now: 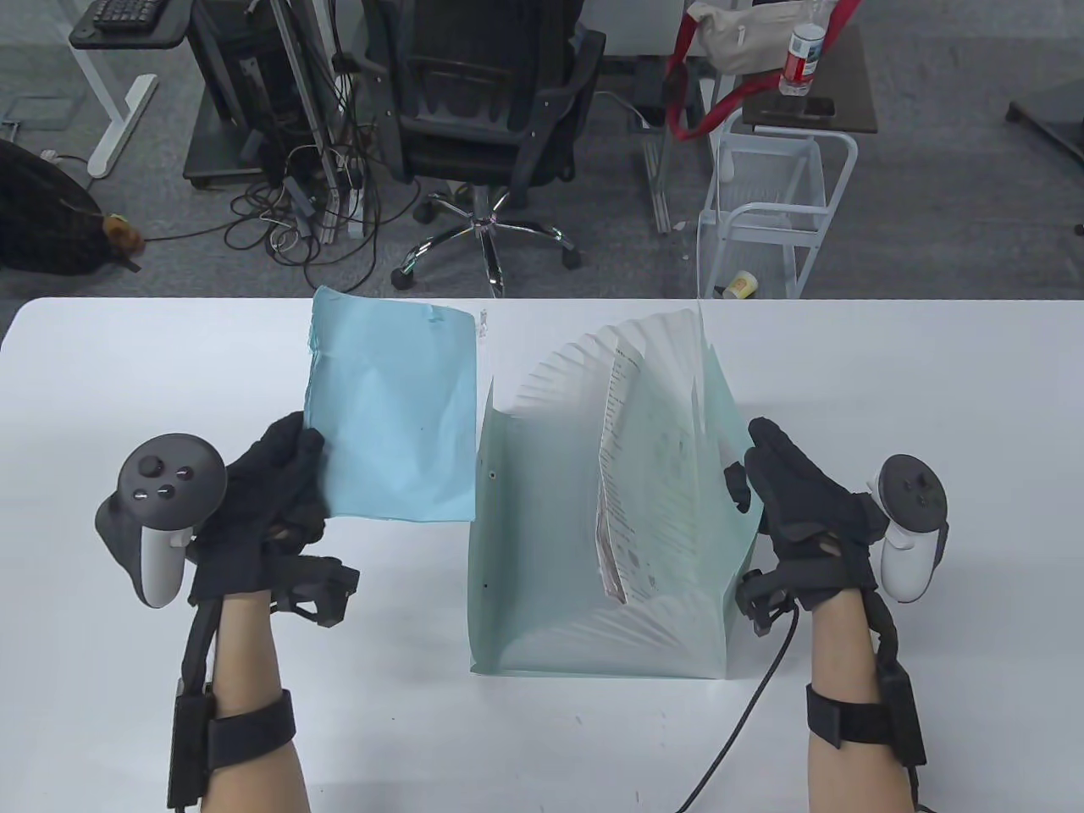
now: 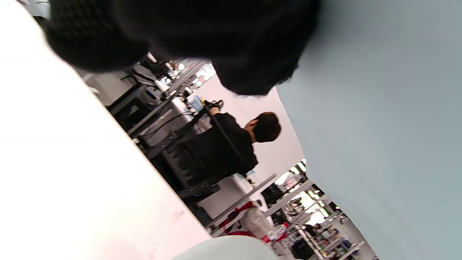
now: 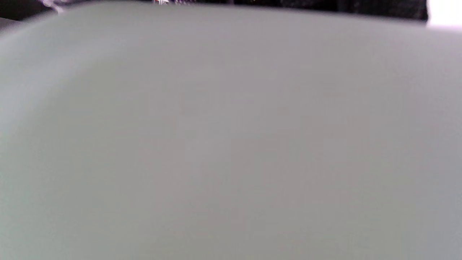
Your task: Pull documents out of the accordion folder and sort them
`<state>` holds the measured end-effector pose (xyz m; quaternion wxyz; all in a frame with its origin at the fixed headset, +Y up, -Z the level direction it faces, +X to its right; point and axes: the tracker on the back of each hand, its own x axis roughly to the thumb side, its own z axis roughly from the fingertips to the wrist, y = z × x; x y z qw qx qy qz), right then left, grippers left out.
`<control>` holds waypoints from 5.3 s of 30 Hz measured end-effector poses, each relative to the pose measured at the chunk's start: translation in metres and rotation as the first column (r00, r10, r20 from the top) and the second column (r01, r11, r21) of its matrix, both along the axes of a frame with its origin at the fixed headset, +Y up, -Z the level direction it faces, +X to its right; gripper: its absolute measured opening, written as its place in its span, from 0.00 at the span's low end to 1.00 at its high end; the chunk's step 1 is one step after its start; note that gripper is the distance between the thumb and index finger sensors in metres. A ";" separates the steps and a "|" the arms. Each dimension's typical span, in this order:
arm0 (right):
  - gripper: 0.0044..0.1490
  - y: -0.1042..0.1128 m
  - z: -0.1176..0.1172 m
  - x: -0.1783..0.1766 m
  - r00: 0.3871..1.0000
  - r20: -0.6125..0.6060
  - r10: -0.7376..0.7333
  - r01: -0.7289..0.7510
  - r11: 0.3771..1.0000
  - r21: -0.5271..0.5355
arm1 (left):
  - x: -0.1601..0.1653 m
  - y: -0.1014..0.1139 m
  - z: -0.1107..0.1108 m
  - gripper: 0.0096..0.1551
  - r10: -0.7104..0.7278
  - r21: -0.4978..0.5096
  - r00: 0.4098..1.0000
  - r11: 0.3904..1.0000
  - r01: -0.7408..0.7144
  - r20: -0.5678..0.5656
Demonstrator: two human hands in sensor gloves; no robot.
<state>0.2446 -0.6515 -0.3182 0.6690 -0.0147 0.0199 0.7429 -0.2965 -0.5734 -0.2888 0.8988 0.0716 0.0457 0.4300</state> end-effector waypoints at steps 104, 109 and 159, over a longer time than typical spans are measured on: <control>0.45 0.000 -0.002 0.011 0.992 0.022 0.125 -0.126 0.992 0.017 | 0.284 -0.030 -0.011 0.21 -0.539 -0.038 0.734 0.795 0.605 0.413; 0.45 0.000 -0.002 0.011 0.991 0.033 0.130 -0.130 0.991 0.018 | 0.283 -0.026 -0.008 0.22 -0.555 0.007 0.745 0.804 0.595 0.369; 0.45 0.001 0.000 0.015 0.993 0.037 0.111 -0.112 0.994 0.013 | -0.003 0.051 0.039 0.23 -0.054 0.162 0.990 0.984 0.076 -0.133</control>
